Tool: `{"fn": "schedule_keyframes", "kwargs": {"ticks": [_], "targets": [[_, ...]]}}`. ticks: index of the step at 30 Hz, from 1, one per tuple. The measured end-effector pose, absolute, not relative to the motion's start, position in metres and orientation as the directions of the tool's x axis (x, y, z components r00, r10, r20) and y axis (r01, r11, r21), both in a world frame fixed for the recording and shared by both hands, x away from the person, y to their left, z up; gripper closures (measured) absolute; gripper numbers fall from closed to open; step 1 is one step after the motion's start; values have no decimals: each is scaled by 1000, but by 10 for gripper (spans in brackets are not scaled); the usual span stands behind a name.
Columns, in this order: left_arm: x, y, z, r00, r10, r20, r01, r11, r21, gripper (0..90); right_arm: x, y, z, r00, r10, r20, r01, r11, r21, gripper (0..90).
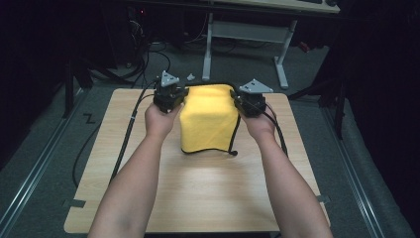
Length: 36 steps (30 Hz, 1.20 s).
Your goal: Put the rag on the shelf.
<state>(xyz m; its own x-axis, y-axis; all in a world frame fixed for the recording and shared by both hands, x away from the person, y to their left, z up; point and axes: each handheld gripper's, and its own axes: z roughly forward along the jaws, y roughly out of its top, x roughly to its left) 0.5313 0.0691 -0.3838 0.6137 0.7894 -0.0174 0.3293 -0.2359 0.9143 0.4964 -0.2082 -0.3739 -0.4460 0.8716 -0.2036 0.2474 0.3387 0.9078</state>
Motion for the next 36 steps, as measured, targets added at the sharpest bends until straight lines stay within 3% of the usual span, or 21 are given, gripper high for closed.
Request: {"fn": "schedule_keyframes", "kwargs": {"ticks": [6, 22, 36], "targets": [[529, 73, -400, 621, 780, -79, 367, -200, 908, 862, 496, -214, -387, -457, 881, -119, 293, 276, 915, 817], [525, 81, -429, 631, 754, -180, 441, -158, 883, 860, 495, -217, -402, -467, 882, -54, 343, 237, 909, 814], [520, 80, -444, 634, 747, -198, 470, -170, 866, 860, 497, -225, -419, -453, 891, -18, 386, 214, 897, 833]]}}
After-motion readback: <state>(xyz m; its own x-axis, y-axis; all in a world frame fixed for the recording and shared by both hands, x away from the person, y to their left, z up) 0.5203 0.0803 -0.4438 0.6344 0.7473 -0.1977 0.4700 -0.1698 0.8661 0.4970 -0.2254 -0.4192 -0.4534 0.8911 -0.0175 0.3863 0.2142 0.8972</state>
